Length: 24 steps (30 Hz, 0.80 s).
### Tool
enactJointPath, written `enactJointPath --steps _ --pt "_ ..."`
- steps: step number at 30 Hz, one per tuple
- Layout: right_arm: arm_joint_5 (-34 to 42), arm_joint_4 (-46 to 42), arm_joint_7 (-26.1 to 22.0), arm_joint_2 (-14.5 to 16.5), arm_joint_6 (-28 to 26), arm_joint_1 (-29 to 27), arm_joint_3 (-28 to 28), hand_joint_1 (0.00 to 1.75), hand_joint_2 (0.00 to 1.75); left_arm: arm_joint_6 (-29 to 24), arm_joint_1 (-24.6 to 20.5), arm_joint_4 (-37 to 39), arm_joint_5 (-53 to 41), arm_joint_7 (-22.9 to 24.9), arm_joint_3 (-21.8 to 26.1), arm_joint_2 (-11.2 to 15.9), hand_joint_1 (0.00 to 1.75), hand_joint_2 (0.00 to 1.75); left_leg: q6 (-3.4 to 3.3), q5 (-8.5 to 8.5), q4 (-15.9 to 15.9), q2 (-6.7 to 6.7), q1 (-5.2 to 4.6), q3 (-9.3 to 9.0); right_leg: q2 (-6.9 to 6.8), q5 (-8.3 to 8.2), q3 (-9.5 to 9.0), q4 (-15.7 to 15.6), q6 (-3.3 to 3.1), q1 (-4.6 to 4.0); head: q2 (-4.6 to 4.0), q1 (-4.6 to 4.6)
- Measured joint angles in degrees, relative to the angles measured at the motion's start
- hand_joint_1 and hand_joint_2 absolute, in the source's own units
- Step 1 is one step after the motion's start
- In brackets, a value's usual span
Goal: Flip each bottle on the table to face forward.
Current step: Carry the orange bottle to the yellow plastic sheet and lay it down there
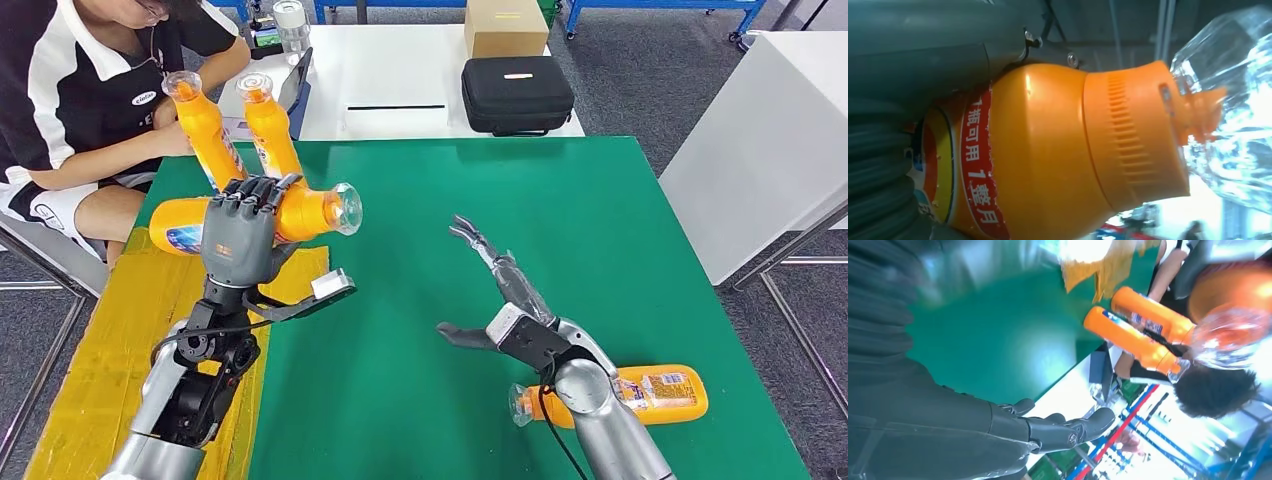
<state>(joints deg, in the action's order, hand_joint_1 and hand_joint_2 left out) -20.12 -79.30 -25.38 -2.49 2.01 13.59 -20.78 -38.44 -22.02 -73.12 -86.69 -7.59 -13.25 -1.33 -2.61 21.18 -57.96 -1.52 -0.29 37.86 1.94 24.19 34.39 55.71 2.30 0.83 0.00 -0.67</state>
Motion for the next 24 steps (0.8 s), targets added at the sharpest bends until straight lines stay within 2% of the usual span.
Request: enactJointPath --steps 3,5,8,11,16,20,24 --pt "1.5 -2.0 0.2 -0.8 2.7 -0.5 0.7 0.0 1.75 4.1 -4.2 5.8 -2.7 7.9 -4.5 3.4 1.75 1.75 0.06 -0.08 0.0 -0.01 0.01 0.01 0.0 -0.08 0.07 0.0 -0.1 -0.01 0.0 -0.02" --pt "2.4 -3.2 0.1 -1.2 4.2 -0.6 1.2 0.0 1.75 6.0 -7.5 11.7 -2.8 9.3 -8.4 4.9 1.75 1.75 0.09 -0.12 0.0 -0.02 0.02 0.02 0.0 -0.11 0.03 0.0 -0.13 -0.02 0.0 -0.02" --pt "3.3 -4.6 0.0 -1.6 5.5 -0.8 1.7 0.0 1.75 6.6 -10.3 20.0 -3.1 6.5 -11.3 5.3 1.75 1.75 0.1 -0.13 0.0 0.1 0.01 0.02 0.05 -0.14 0.01 0.0 -0.14 -0.01 0.0 0.0" --pt "3.5 -5.4 0.0 -1.8 5.8 -1.0 2.2 0.0 1.75 6.0 -11.9 25.7 -3.2 5.8 -12.8 5.4 1.75 1.75 0.1 -0.12 0.0 0.2 -0.01 0.05 0.09 -0.15 0.05 0.0 -0.14 0.02 0.0 -0.01" --pt "3.5 -6.0 -0.1 -2.1 5.8 -1.2 2.4 0.0 1.75 5.5 -13.7 31.0 -3.2 5.8 -14.2 5.6 1.75 1.75 0.1 -0.12 0.0 0.12 0.0 0.09 0.07 -0.14 0.08 0.0 -0.14 -0.01 0.0 -0.02" --pt "4.0 -6.3 -0.3 -2.2 6.0 -1.2 2.5 0.0 1.75 8.2 -14.8 34.5 -3.2 5.6 -15.2 5.6 1.75 1.75 0.1 -0.11 0.0 0.13 0.02 0.1 0.08 -0.14 0.09 0.0 -0.14 -0.03 0.0 -0.01" --pt "4.4 -6.3 -0.5 -2.3 6.4 -1.2 2.5 0.0 1.75 10.4 -15.3 39.4 -2.6 3.4 -15.3 5.2 1.75 1.75 0.11 -0.11 0.0 0.18 0.02 0.1 0.08 -0.14 0.1 0.0 -0.15 -0.03 0.0 -0.01"
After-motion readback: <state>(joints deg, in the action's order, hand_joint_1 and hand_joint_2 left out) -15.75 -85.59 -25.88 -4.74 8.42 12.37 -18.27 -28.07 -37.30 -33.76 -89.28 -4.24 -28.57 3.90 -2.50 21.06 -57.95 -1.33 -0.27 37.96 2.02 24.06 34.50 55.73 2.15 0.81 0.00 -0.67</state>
